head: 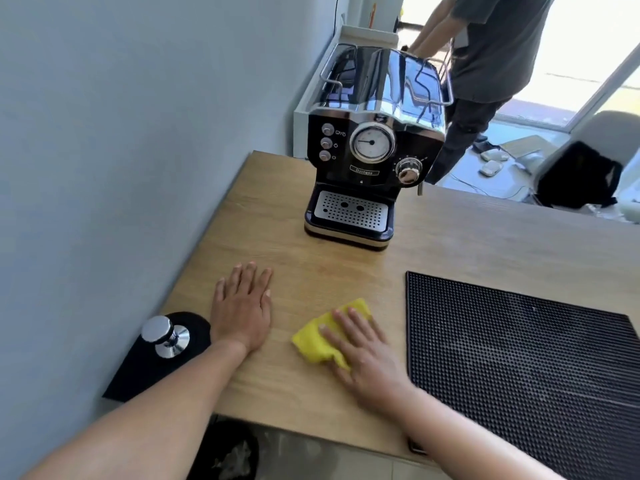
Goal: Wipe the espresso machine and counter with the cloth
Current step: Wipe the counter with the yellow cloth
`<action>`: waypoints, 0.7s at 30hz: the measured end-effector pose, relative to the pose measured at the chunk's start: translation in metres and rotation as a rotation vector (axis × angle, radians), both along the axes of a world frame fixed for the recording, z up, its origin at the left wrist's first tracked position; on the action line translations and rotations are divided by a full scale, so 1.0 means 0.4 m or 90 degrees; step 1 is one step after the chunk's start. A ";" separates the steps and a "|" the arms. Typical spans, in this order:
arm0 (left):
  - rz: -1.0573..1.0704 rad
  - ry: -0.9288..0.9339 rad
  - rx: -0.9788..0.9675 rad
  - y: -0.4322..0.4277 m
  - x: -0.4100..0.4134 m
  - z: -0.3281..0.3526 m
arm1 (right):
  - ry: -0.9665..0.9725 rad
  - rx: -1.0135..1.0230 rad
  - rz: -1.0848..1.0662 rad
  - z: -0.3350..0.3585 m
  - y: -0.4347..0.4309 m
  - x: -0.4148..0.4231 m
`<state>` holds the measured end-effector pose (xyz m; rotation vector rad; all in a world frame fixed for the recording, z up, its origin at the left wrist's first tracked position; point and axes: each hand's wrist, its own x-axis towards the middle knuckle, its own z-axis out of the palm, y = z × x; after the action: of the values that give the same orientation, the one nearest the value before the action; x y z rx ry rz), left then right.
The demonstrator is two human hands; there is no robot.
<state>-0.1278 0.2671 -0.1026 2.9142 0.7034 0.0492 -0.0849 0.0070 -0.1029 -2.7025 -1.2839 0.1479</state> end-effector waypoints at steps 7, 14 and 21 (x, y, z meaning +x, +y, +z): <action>-0.004 0.015 -0.003 0.002 0.000 -0.005 | 0.049 -0.039 -0.266 0.032 0.198 0.065; -0.013 0.014 -0.021 0.004 -0.012 -0.009 | 0.015 0.000 -0.050 0.001 0.048 -0.124; -0.028 0.025 -0.037 0.011 -0.009 -0.002 | 0.074 0.011 -0.217 0.039 0.237 -0.042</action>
<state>-0.1312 0.2715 -0.1033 2.8805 0.6341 -0.0327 -0.1017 0.1019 -0.0872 -2.8002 -0.7760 0.2473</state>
